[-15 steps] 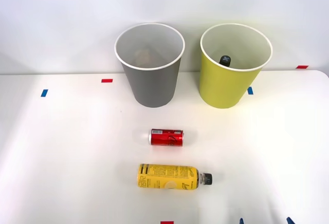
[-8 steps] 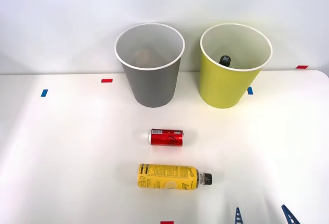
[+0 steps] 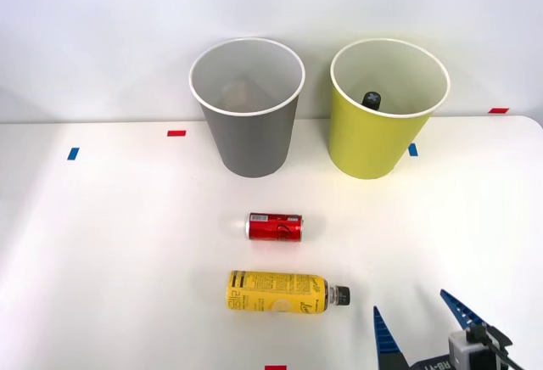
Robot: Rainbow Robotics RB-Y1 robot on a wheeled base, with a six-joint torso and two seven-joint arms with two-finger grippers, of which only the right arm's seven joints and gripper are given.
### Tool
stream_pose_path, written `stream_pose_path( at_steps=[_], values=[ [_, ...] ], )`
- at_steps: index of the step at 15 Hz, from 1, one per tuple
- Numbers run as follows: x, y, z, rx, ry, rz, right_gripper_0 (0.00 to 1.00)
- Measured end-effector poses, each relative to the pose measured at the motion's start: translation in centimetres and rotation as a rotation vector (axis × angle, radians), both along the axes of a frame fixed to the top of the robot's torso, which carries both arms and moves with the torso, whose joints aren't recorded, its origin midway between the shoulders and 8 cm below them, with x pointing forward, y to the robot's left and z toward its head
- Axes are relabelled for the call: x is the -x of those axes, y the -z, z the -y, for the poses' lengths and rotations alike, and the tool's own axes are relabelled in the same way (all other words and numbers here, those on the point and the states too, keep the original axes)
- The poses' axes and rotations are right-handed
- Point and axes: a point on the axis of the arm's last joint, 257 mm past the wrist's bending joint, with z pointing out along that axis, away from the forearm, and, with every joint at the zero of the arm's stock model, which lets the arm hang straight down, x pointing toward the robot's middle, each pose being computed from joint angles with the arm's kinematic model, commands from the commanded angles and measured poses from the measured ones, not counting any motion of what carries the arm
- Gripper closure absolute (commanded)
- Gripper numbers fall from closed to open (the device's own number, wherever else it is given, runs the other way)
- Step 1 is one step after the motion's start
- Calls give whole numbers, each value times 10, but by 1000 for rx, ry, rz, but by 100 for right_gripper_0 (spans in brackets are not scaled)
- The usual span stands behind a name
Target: Put cans in the gray bin, plastic bottles in the light green bin
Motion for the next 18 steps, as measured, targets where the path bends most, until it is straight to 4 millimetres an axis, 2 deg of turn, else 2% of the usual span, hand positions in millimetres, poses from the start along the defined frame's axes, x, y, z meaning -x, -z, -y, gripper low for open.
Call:
stream_pose_path(
  at_steps=[8,10,14,16,18],
  values=[
    [-18,-24,-31,99,-126,-321,0],
    [-26,-32,-44,130,-178,-368,0],
    [-30,-37,-70,177,-302,-469,0],
    [-29,-42,-81,268,-402,-491,0],
    [-28,-47,-87,431,-528,-483,0]
  ],
)
